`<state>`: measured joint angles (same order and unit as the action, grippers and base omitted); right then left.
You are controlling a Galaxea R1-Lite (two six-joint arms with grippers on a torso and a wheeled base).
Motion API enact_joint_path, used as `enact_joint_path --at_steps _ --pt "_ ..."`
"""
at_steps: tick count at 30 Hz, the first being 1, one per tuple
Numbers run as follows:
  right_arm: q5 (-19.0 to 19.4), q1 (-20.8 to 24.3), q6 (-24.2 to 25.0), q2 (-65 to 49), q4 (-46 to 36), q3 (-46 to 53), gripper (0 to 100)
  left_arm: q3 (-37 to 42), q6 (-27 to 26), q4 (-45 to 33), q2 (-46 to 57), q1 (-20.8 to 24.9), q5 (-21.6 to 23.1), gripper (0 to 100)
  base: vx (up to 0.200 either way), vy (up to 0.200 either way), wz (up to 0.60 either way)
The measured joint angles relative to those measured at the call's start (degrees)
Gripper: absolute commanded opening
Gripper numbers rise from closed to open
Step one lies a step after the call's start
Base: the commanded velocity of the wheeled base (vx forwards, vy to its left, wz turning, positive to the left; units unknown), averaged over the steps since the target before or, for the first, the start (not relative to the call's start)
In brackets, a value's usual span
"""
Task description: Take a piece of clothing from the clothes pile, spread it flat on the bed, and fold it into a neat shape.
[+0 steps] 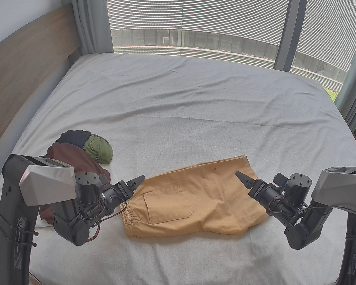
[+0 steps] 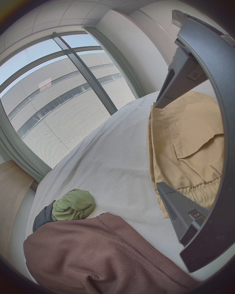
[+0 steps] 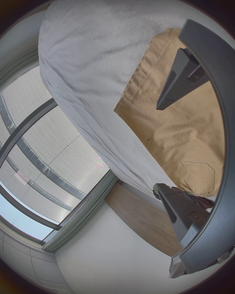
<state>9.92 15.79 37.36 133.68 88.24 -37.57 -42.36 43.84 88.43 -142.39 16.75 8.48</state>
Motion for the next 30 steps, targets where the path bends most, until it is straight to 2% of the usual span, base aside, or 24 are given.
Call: enact_joint_path --at_steps 8,21,30 --pt "0.0 -0.2 0.0 -0.3 0.0 0.0 100 2.8 0.2 0.1 2.9 0.0 -0.1 100 0.0 0.0 0.0" --pt "0.0 0.0 0.0 0.2 0.0 0.2 100 17.3 0.0 0.3 8.3 0.0 0.1 100 0.0 0.0 0.0" --pt "0.0 0.2 0.0 0.6 0.0 0.2 100 17.6 0.0 0.4 6.7 0.5 0.2 100 0.0 0.0 0.0"
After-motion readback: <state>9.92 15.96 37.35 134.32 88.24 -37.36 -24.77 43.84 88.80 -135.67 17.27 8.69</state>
